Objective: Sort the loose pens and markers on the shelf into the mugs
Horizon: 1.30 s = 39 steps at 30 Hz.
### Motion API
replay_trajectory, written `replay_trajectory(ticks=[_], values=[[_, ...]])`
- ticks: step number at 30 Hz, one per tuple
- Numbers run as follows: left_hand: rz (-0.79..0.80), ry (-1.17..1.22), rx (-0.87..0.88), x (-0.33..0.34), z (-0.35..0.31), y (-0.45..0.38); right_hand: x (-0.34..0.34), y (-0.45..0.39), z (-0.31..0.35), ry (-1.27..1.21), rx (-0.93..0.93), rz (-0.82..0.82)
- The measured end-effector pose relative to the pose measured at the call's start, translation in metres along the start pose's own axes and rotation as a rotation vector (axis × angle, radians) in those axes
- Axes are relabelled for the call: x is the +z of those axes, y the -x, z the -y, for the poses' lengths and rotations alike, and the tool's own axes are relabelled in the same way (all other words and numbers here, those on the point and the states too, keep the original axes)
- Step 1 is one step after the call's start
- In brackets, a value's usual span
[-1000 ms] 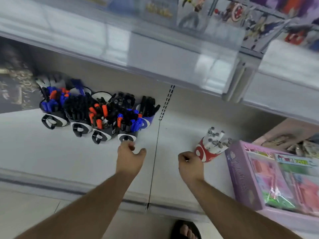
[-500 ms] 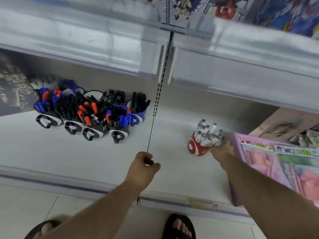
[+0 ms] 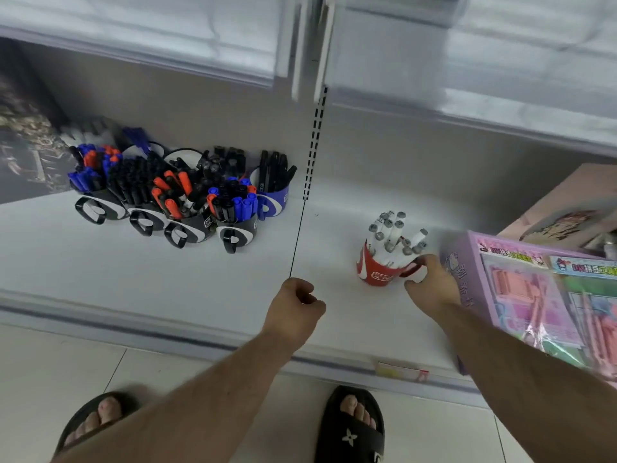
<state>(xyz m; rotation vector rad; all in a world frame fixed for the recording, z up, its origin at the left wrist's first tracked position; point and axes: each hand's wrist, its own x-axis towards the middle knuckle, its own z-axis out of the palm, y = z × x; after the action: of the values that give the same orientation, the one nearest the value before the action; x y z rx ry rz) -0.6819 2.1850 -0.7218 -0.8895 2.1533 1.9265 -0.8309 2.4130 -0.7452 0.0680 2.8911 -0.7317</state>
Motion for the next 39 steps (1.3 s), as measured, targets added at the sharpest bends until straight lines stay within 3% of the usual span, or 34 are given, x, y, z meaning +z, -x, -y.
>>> replay_trajectory(ticks=[2,8,14,28,39], values=[[-0.010,0.012,-0.004,0.000,0.001,0.004,0.003,0.007,0.003,-0.062,0.008,-0.010],[-0.086,0.085,-0.018,-0.021,0.003,0.015,0.035,0.029,0.029,-0.462,0.205,0.195],[-0.173,0.116,0.000,-0.063,-0.003,0.006,0.073,0.053,0.071,-0.765,0.297,0.195],[-0.253,0.282,-0.054,-0.122,0.007,-0.024,0.144,0.034,0.186,-0.809,0.292,0.200],[-0.240,0.343,-0.080,-0.129,0.011,-0.035,0.163,0.011,0.217,-0.754,0.235,0.301]])
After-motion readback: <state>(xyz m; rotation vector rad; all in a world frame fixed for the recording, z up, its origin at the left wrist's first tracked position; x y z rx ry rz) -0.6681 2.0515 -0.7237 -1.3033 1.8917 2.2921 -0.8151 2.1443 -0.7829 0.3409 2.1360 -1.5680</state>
